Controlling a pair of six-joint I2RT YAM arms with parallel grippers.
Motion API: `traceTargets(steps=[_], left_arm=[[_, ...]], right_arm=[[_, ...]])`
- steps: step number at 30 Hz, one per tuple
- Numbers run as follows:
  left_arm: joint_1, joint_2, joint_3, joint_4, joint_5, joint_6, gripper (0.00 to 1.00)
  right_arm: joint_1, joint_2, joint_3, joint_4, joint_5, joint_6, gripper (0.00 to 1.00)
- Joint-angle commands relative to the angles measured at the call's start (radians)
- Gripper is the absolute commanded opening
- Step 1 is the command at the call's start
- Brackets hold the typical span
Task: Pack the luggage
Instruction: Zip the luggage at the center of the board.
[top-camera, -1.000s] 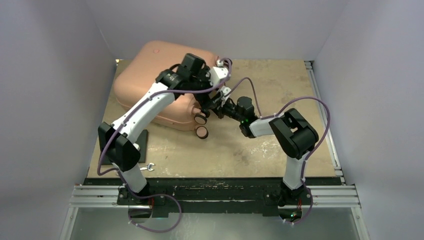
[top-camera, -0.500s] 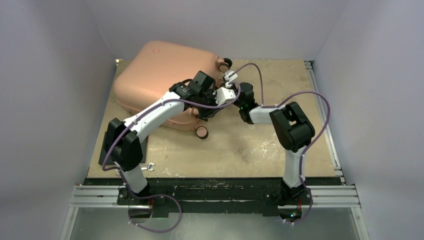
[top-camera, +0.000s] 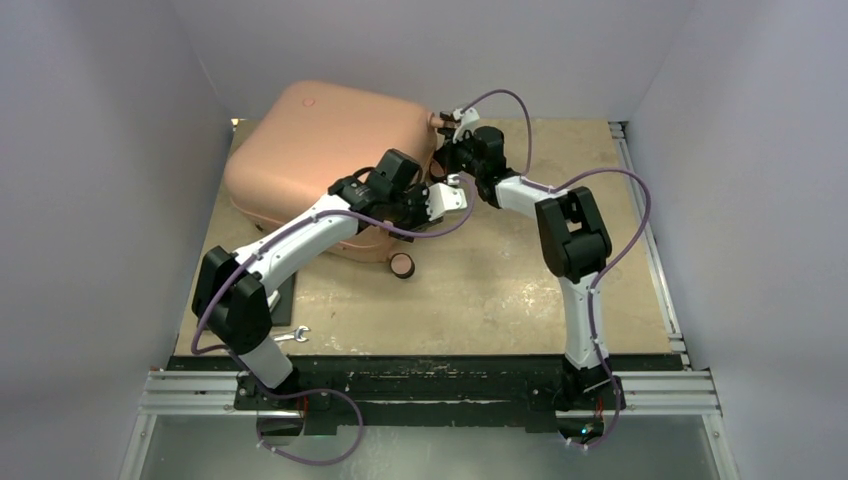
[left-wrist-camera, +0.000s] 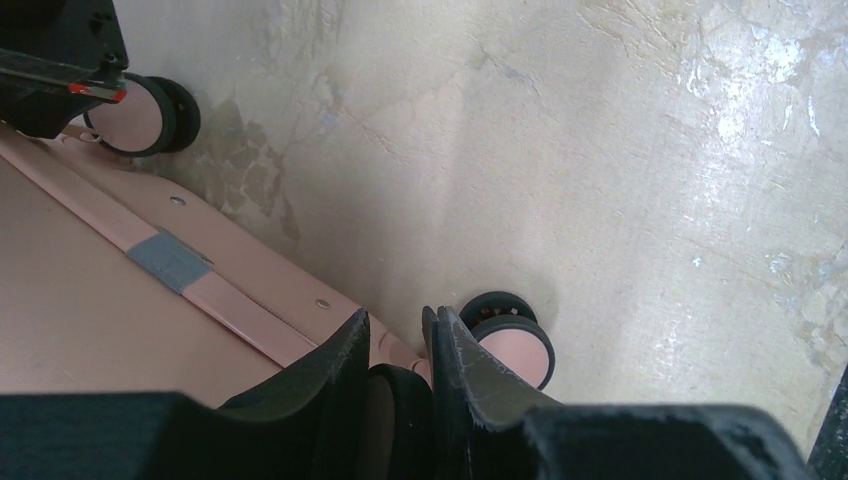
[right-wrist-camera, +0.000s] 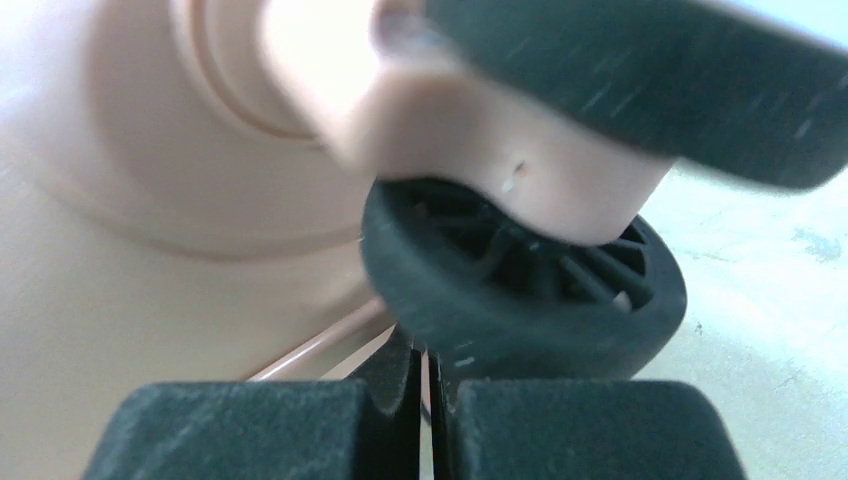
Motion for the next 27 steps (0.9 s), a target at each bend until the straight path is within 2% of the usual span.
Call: traceTargets(steps=[1,7,10,15,19,27], left_arm=[[0.03,-0.036,-0.095,-0.302,0.009,-0.052,0.0],[0.03,-0.046,-0.122,-0.321,0.038,-0.037,0.0],[0.03,-0.05,-0.118,-0.322,0.029,-0.038,0.0],[0.037,-0.09,-0.106,-0.26,-0.125,-0.088,0.0],[0.064,-0.145,-0.073,-0.259,-0.136,-0.1,0.0],[0.067,-0.21,-0.111,-0.314,-0.073,-0.068,0.0]], right_arm=[[-0.077,0.067,0.164,-0.125,0.176,-0.009,0.0],[-0.078,0.072,0.184,-0.146,0.196,-0.036,0.0],[-0.079,0.077,0.206,-0.171,0.253,-0.049,0.0],[-0.088,0.055,0.214,-0.158,0.428,-0.113,0.0],[-0.109,-0.004,0.131,-0.093,0.464,-0.092,0.0],[-0.131,-0.133,-0.107,0.018,0.399,-0.071,0.0]])
